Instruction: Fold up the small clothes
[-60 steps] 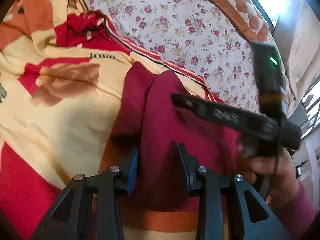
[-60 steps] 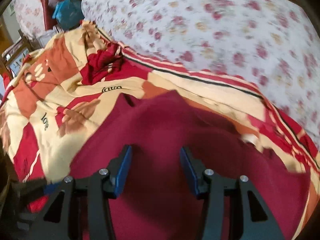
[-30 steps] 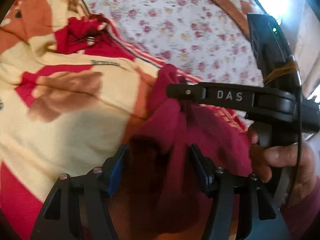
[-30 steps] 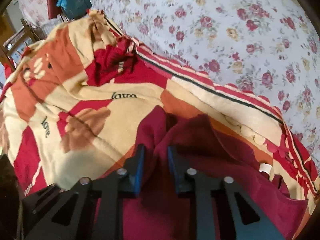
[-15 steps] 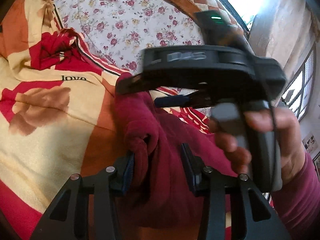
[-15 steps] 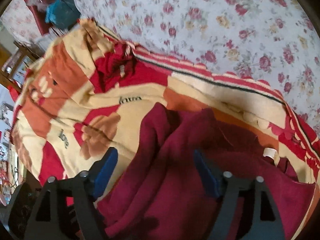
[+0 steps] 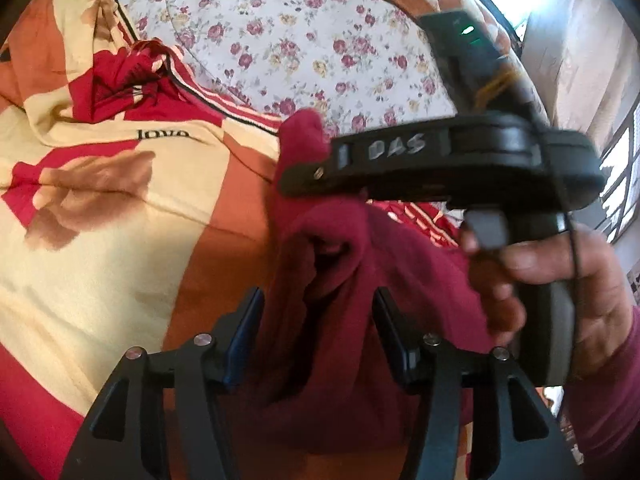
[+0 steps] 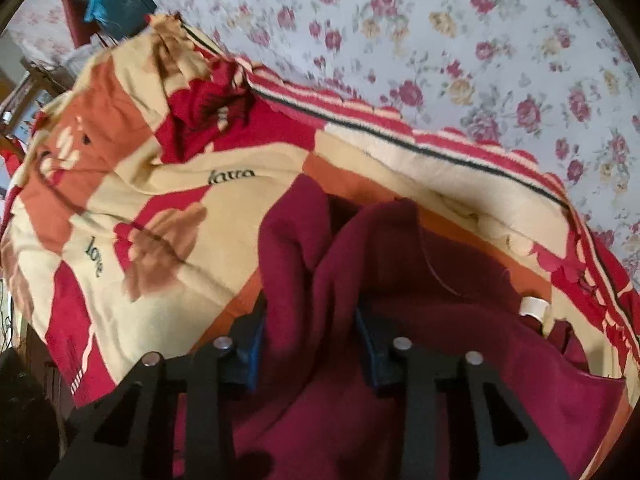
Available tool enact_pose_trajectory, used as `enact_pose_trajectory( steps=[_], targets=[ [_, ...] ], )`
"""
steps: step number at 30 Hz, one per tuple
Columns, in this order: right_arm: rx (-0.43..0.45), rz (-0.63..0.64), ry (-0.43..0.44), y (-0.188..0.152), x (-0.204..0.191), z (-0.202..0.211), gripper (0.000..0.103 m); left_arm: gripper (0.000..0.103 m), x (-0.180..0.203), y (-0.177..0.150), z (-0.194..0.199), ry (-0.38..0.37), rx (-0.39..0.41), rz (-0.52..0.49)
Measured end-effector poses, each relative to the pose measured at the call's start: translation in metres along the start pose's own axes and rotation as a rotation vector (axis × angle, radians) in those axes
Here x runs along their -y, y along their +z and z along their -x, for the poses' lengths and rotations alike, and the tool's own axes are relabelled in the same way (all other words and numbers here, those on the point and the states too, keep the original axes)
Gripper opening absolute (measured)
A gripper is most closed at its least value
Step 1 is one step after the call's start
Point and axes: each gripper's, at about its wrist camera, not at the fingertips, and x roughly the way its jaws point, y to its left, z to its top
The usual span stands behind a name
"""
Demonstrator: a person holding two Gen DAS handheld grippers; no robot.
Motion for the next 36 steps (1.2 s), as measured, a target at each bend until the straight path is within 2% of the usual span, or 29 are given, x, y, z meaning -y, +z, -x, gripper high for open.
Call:
enact_pose_trajectory(
  steps=[1,4,5,6,9,16,24,30,34,36],
  targets=[
    [0.012,-0.003,0.01,-0.001,0.002,0.004,0.038,0.033,0.004,-0.002,0.0,-0.002,-0.001,-0.019],
    [0.05,-0.028,0.037,-0.007,0.009,0.018,0.036,0.008,0.015,-0.004,0.004,-0.016,0.008,-0.059],
    [0.057,-0.036,0.044,-0.008,0.012,0.022,0.035,0.002,0.018,-0.004,0.006,-0.012,0.014,-0.061],
    [0.067,-0.045,0.054,-0.011,0.016,0.029,0.035,0.001,0.02,-0.003,0.009,-0.022,0.015,-0.049],
    [0.099,-0.058,0.081,-0.016,0.025,0.053,0.034,0.0,0.033,0.002,0.019,-0.064,0.009,-0.028],
    [0.184,-0.104,0.107,-0.045,0.064,0.124,0.034,0.0,0.112,0.006,0.024,-0.076,-0.018,-0.174],
    [0.241,-0.21,0.086,-0.108,0.14,0.173,0.033,0.0,0.2,-0.009,-0.003,-0.106,-0.094,-0.334],
    [0.233,-0.318,0.048,-0.152,0.198,0.168,0.029,0.0,0.247,-0.035,-0.049,-0.096,-0.186,-0.406],
    [0.192,-0.413,0.031,-0.176,0.231,0.138,0.029,0.0,0.255,-0.054,-0.081,-0.059,-0.26,-0.416],
    [0.181,-0.471,0.023,-0.186,0.243,0.127,0.033,0.0,0.254,-0.058,-0.086,-0.056,-0.286,-0.407]
  ],
)
